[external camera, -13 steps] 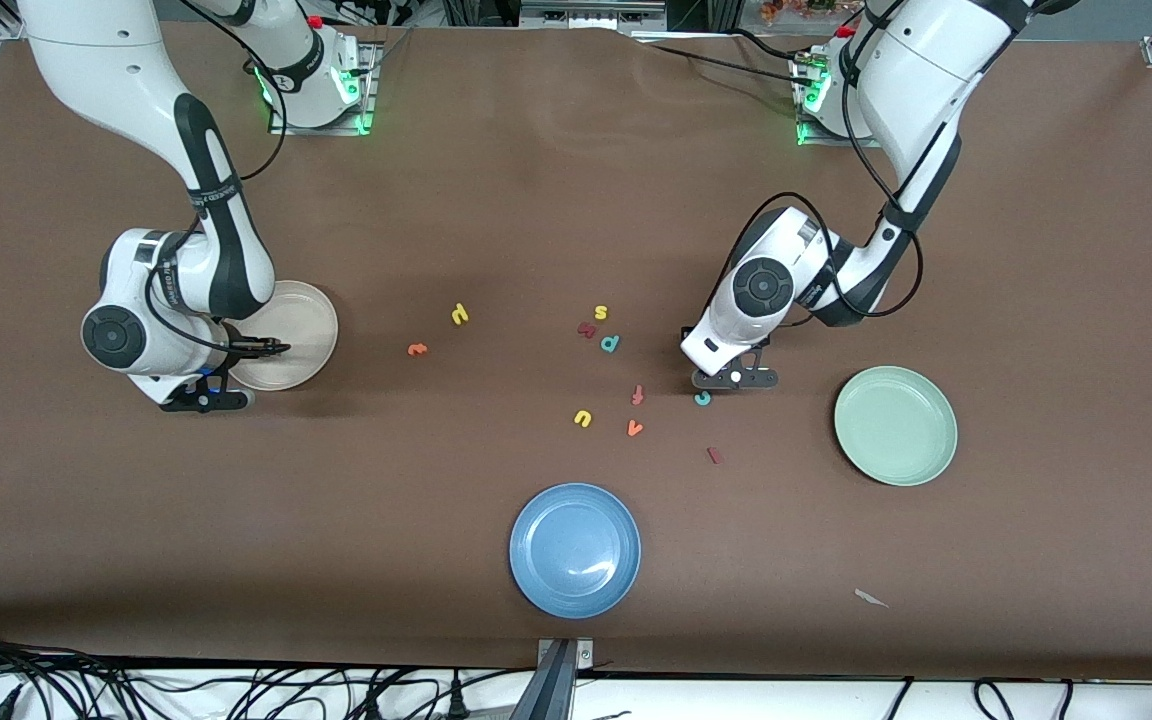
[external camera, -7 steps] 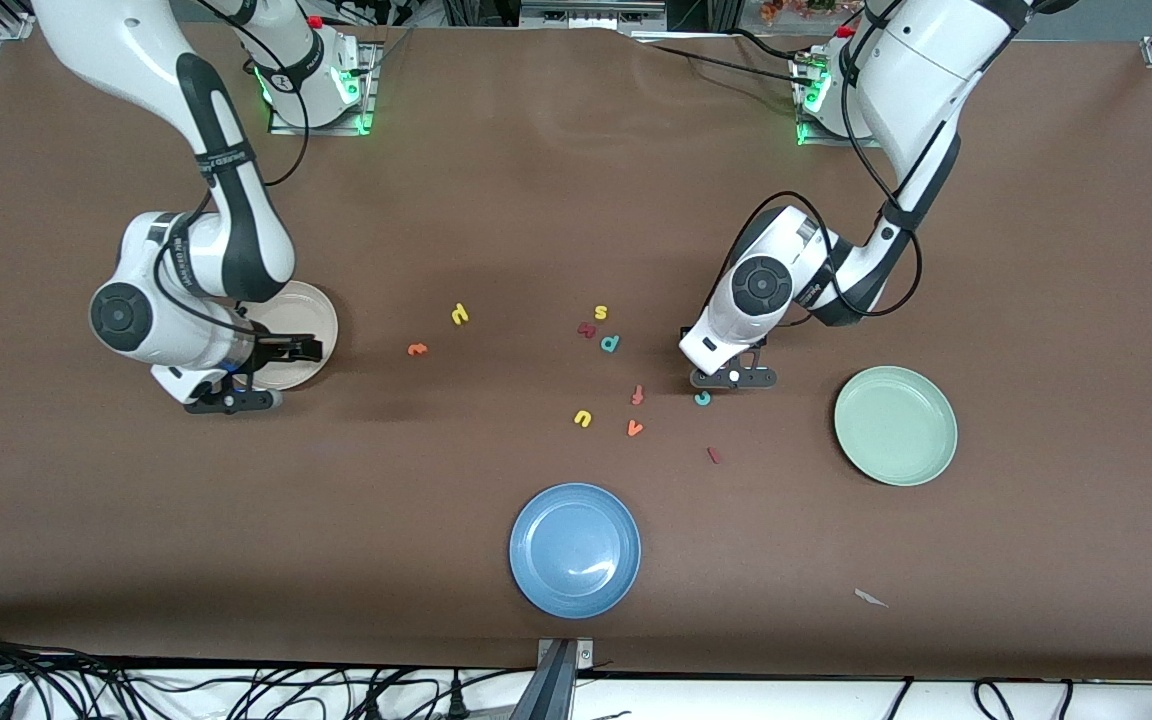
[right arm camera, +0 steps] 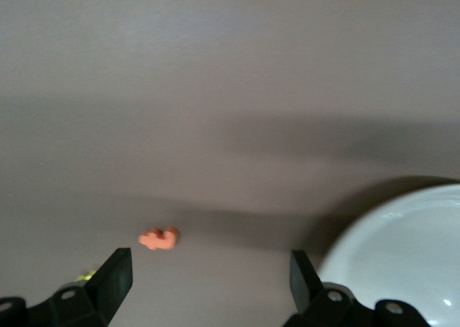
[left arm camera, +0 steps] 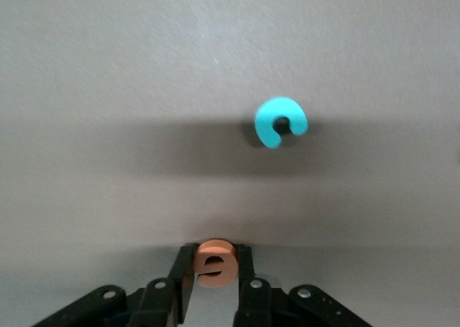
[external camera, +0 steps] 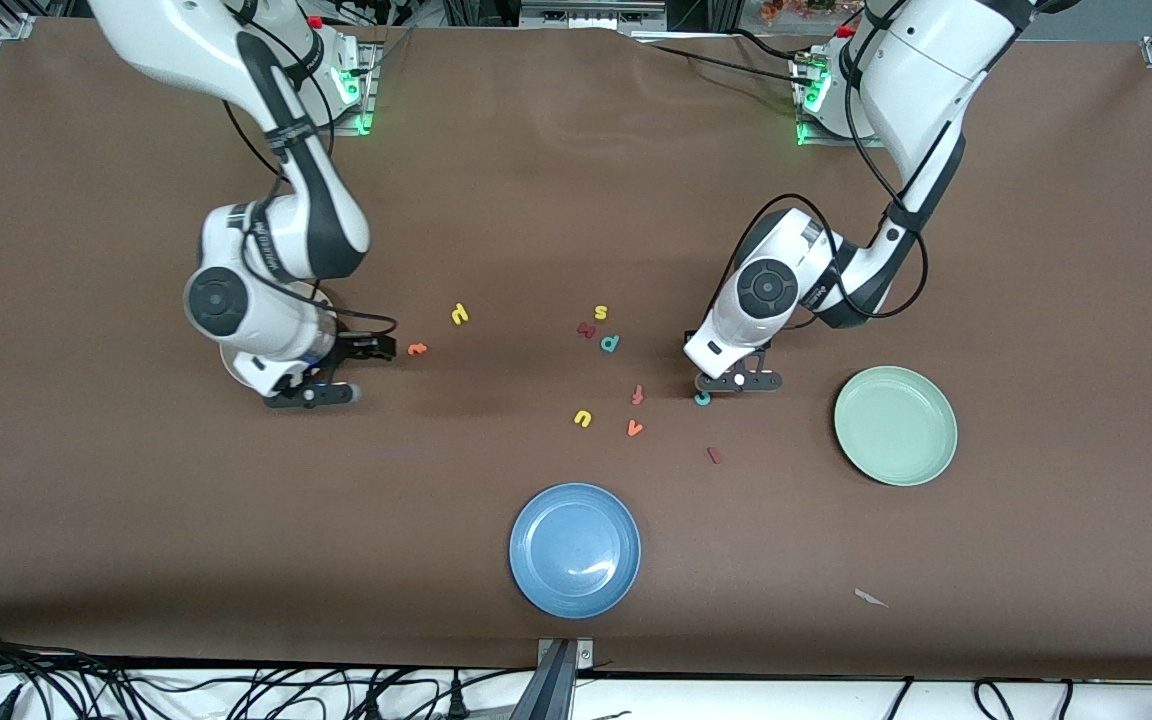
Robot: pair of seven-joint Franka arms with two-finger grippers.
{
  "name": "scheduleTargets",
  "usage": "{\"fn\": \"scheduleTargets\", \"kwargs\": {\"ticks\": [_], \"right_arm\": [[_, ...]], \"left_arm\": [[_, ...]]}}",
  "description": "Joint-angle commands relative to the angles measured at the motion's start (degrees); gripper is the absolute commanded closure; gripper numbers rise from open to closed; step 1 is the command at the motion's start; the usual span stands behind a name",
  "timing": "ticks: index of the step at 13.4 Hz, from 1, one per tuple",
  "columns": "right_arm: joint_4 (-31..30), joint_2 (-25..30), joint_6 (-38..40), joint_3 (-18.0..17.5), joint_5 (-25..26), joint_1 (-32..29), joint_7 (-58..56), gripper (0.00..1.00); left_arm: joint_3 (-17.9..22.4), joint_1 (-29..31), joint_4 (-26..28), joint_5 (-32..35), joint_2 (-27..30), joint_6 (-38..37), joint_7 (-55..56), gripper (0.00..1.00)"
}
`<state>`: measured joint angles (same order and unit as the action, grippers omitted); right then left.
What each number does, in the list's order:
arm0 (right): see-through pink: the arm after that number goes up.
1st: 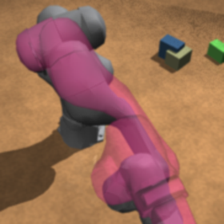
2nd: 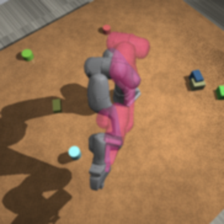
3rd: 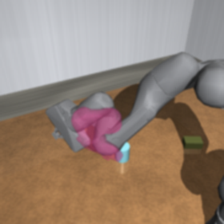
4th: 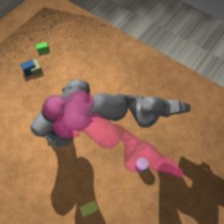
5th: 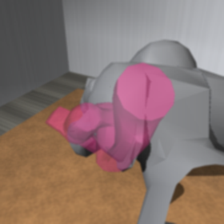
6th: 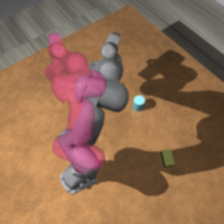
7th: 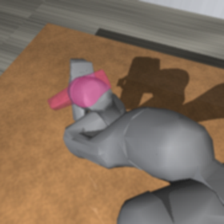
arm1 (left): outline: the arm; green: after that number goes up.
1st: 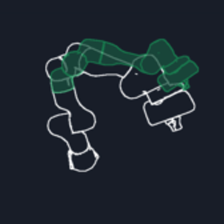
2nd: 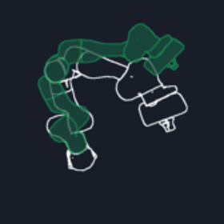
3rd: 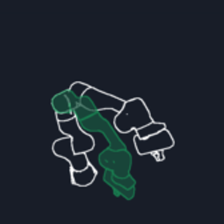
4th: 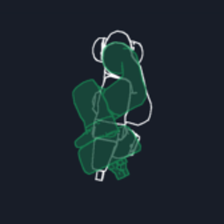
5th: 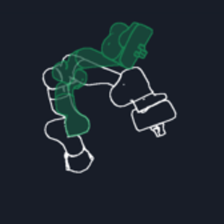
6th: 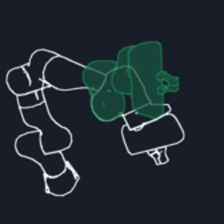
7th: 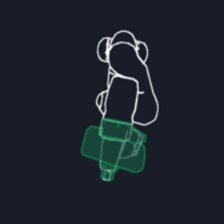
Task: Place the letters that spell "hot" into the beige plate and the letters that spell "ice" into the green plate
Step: 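Release the orange e onto the green plate while the right gripper reaches orange t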
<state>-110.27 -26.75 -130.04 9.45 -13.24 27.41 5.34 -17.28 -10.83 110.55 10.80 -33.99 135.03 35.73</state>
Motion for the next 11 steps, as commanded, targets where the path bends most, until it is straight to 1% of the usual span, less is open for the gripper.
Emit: {"fn": "scheduleTargets", "kwargs": {"ticks": [1,4,7,11], "right_arm": [[0.05,-2.87,-3.45,0.3,0.15,3.96,2.66,0.03],[-0.21,-4.8,-7.14,0.13,0.5,4.49,1.79,0.03],[-0.83,-5.68,-8.64,0.13,0.67,4.84,0.12,0.03],[-2.58,-5.86,-9.35,0.04,0.67,5.02,0.9,0.05]], "left_arm": [[-0.04,1.68,-1.12,1.85,3.05,-4.94,-1.97,0.84],[-0.04,4.06,-3.05,1.41,4.2,-8.99,-6.89,0.84],[-0.04,6.69,-4.98,1.5,4.81,-12.85,-12.95,0.85],[-0.04,12.48,-6.22,1.85,5.96,-16.29,-24.89,0.85]]}}
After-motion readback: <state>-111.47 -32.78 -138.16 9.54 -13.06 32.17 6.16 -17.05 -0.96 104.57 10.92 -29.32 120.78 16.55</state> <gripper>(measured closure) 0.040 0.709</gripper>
